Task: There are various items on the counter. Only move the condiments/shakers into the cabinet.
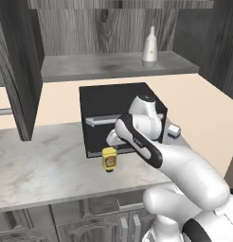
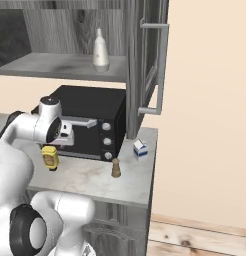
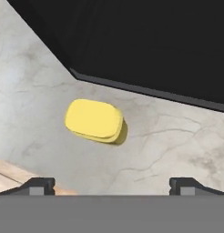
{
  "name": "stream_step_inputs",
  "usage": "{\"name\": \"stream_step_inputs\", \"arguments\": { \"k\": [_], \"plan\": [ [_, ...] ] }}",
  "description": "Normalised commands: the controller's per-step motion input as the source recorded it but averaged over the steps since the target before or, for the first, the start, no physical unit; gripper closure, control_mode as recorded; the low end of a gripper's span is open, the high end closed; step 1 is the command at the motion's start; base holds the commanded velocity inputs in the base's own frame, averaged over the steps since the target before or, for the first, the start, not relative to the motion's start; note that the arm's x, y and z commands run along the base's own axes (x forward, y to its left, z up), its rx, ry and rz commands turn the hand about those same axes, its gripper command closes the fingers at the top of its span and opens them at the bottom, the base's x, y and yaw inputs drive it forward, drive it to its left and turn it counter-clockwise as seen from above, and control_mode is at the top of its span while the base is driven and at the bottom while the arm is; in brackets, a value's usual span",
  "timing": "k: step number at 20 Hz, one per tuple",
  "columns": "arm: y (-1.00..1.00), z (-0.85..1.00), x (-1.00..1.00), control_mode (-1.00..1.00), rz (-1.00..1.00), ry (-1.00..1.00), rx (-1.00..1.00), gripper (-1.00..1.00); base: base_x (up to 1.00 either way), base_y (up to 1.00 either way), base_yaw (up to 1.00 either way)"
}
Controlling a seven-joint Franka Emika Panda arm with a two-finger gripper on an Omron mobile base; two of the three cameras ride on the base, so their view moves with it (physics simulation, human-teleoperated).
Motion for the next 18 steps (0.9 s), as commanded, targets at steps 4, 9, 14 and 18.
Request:
{"name": "stream_step_inputs", "arguments": {
  "k": [4,9,14,18],
  "plan": [
    [0.04,-0.24,0.36,-1.00,0.09,0.00,0.00,-1.00,0.00,0.00,0.00],
    [0.11,-0.19,0.25,-1.00,0.15,0.00,0.00,-1.00,0.00,0.00,0.00],
    [0.00,-0.10,0.00,-1.00,0.24,0.00,0.00,-1.00,0.00,0.00,0.00],
    [0.00,-0.02,0.00,-1.00,0.18,0.00,0.00,-1.00,0.00,0.00,0.00]
  ]
}}
